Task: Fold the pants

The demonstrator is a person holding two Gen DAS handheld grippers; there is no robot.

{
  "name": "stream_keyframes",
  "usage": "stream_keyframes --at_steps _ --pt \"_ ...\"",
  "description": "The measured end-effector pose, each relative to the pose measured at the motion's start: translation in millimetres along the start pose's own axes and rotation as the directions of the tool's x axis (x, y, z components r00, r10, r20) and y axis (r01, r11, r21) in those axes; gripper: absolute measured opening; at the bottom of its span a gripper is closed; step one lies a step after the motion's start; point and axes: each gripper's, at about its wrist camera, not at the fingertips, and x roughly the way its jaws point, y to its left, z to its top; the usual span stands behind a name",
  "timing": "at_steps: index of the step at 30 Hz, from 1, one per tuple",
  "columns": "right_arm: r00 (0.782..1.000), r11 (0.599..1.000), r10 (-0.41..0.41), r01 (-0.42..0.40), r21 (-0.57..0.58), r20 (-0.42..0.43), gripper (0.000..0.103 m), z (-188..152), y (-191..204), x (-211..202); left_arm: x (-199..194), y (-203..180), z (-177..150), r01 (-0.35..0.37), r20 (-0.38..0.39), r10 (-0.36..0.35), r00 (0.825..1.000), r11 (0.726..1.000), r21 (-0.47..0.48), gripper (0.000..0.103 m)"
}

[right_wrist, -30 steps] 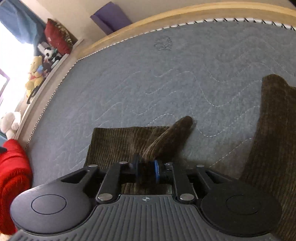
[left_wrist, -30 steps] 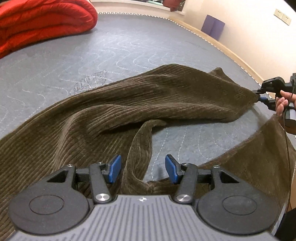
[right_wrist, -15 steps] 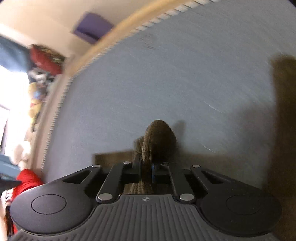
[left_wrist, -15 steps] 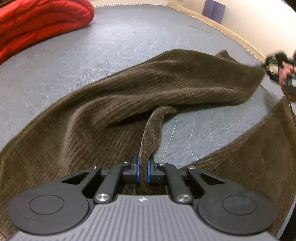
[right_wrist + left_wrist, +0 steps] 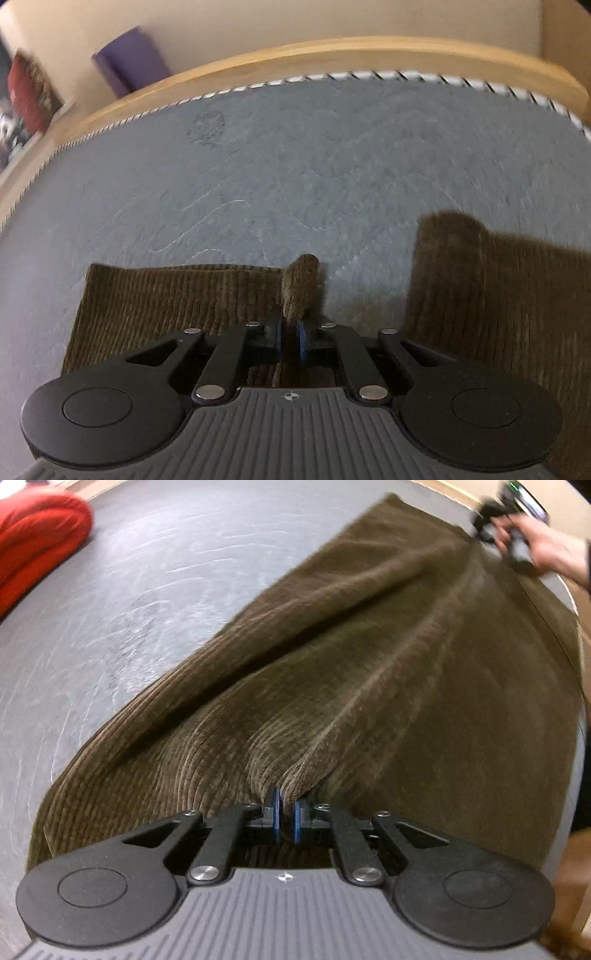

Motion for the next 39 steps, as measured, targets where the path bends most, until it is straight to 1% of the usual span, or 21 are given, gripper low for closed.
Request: stream_keyframes --at_steps 2,6,9,11,13,14,16,17,19,21,22,23,24,25,26,28,32,33,34,36,39 --pt "0.999 1.0 0.029 -0.029 0.001 0.019 0.007 0.5 -4.5 -7.5 -1.2 -2.6 -4.4 0.024 -0.011 -0.023 1.0 0.999 0.04 0.007" --pt "1.0 0.999 -0.029 0.029 0.031 0.006 0.008 -1.0 -18.1 -7.2 0.1 -6.2 -7.9 0.034 -0.021 -0.033 0.999 0.997 0.067 0.01" --pt "0.987 0.987 -0.154 0.156 -0.039 0.049 0.024 -3.0 -3.5 -19.1 -17.8 6.4 -3.6 0.084 0.044 -0.083 0.996 0.996 -0.013 0.02" --pt "0.948 0.955 -0.279 0.29 -0.059 0.154 0.028 -3.8 10.6 -39.9 -41.4 26.4 -0.1 0.126 0.138 -0.112 0.984 0.987 -0.097 0.054" --pt "0.948 0.969 -0.212 0.235 -0.074 0.236 0.028 -7.4 25.6 -64.9 -64.5 46.1 0.0 0.125 0.219 -0.087 0.972 0.978 -0.167 0.056" --pt "0.963 0.976 -0.131 0.167 -0.138 0.237 0.028 -13.4 41.8 -74.8 -74.5 57.2 -2.3 0.12 0.247 -0.068 0.967 0.972 -0.201 0.056" --pt "0.985 0.967 0.063 -0.02 -0.254 0.162 0.028 -30.3 73.6 -87.0 -87.7 82.3 -10.3 0.108 0.269 -0.03 0.963 0.954 -0.28 0.057" --pt "0.982 0.938 0.174 -0.141 -0.315 0.078 0.028 -43.4 92.7 -91.2 -92.5 96.4 -16.1 0.089 0.268 0.001 0.964 0.942 -0.324 0.057" --pt "0.924 0.838 0.339 -0.381 -0.39 -0.174 0.038 -77.8 132.8 -92.9 -97.6 123.5 -28.8 0.031 0.244 0.076 0.967 0.912 -0.408 0.058" --pt "0.807 0.744 0.411 -0.566 -0.356 -0.425 0.049 -118.8 163.3 -89.4 -101.8 150.7 -42.0 -0.021 0.211 0.145 0.967 0.866 -0.5 0.058" --pt "0.768 0.726 0.407 -0.6 -0.335 -0.495 0.051 -136.9 172.9 -87.4 -102.6 165.7 -47.5 -0.043 0.197 0.175 0.965 0.842 -0.539 0.058" --pt "0.747 0.729 0.377 -0.604 -0.322 -0.547 0.052 -154.7 180.5 -83.3 -104.4 178.6 -53.6 -0.066 0.184 0.207 0.961 0.815 -0.576 0.058" --pt "0.746 0.757 0.314 -0.57 -0.319 -0.587 0.053 -171.6 186.3 -76.4 -106.1 188.5 -58.7 -0.084 0.171 0.234 0.957 0.789 -0.608 0.058" --pt "0.754 0.79 0.256 -0.524 -0.318 -0.605 0.053 -184.2 188.7 -71.6 -107.6 196.6 -63.0 -0.093 0.163 0.25 0.954 0.767 -0.634 0.058" --pt "0.778 0.812 0.264 -0.498 -0.304 -0.57 0.055 -190.9 188.3 -72.1 -111.1 201.1 -64.9 -0.094 0.161 0.257 0.953 0.755 -0.649 0.058" --pt "0.798 0.824 0.252 -0.474 -0.311 -0.547 0.063 -194.9 192.6 -77.7 -113.0 210.3 -68.0 -0.098 0.16 0.269 0.95 0.741 -0.664 0.061" --pt "0.858 0.841 0.212 -0.404 -0.36 -0.467 0.063 -198.8 209.7 -80.1 -107.5 212.9 -70.1 -0.107 0.143 0.249 0.958 0.77 -0.629 0.063" --pt "0.875 0.836 0.2 -0.387 -0.389 -0.44 0.06 -203.9 212.9 -83.7 -100.7 213.3 -70.0 -0.105 0.137 0.232 0.963 0.79 -0.605 0.064" --pt "0.895 0.83 0.177 -0.36 -0.426 -0.41 0.044 -202.5 220.1 -79.8 -94.2 214.9 -71.6 -0.111 0.125 0.221 0.967 0.811 -0.575 0.066" --pt "0.938 0.811 0.117 -0.28 -0.514 -0.326 0.026 -207.0 229.3 -83.2 -82.1 212.8 -75.6 -0.146 0.082 0.219 0.972 0.843 -0.517 0.068" --pt "0.952 0.782 0.121 -0.267 -0.563 -0.283 0.014 -205.0 224.5 -82.4 -58.2 216.4 -82.9 -0.196 -0.005 0.22 0.976 0.861 -0.47 0.068"
